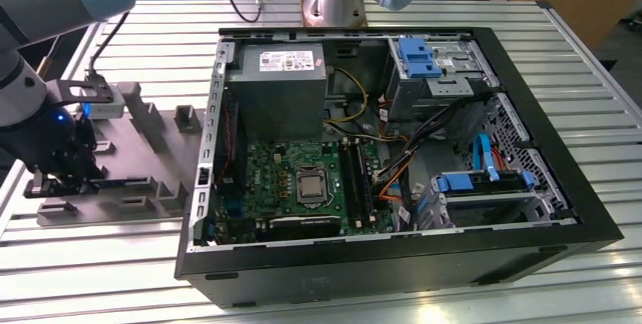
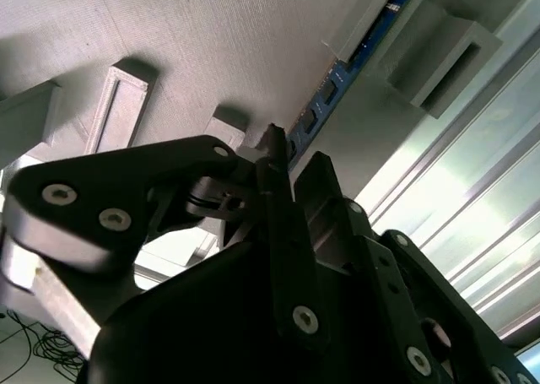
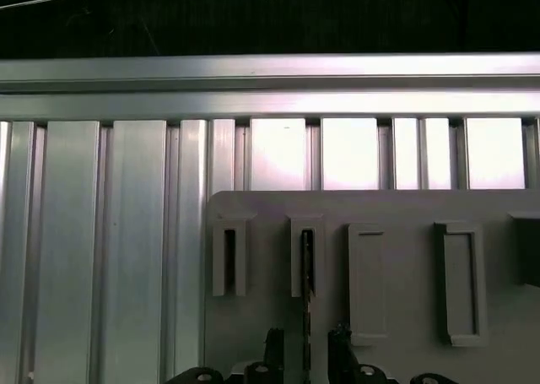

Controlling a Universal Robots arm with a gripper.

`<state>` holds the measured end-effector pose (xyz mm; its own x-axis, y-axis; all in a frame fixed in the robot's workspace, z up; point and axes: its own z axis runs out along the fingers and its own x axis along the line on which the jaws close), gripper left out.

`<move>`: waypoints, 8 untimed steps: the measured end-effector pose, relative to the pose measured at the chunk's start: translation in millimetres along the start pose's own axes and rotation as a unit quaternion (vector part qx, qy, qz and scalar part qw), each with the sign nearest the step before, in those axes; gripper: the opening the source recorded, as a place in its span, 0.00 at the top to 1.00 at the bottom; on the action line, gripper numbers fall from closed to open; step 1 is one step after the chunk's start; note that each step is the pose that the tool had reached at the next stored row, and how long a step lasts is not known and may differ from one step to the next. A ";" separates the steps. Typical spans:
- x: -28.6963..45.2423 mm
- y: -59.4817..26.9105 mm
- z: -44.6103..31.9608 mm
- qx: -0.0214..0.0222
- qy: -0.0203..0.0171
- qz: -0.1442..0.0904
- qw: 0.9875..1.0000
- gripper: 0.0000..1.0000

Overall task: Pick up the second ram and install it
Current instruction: 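Pick up the second ram and move it above second insertion slot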

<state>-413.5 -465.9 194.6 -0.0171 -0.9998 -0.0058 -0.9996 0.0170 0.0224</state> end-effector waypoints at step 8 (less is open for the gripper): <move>0.0 -0.9 2.0 0.000 -0.002 0.000 1.000 0.70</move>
<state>-412.6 -465.9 192.6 -0.0171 -0.9998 -0.0094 -0.9996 0.0169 0.0222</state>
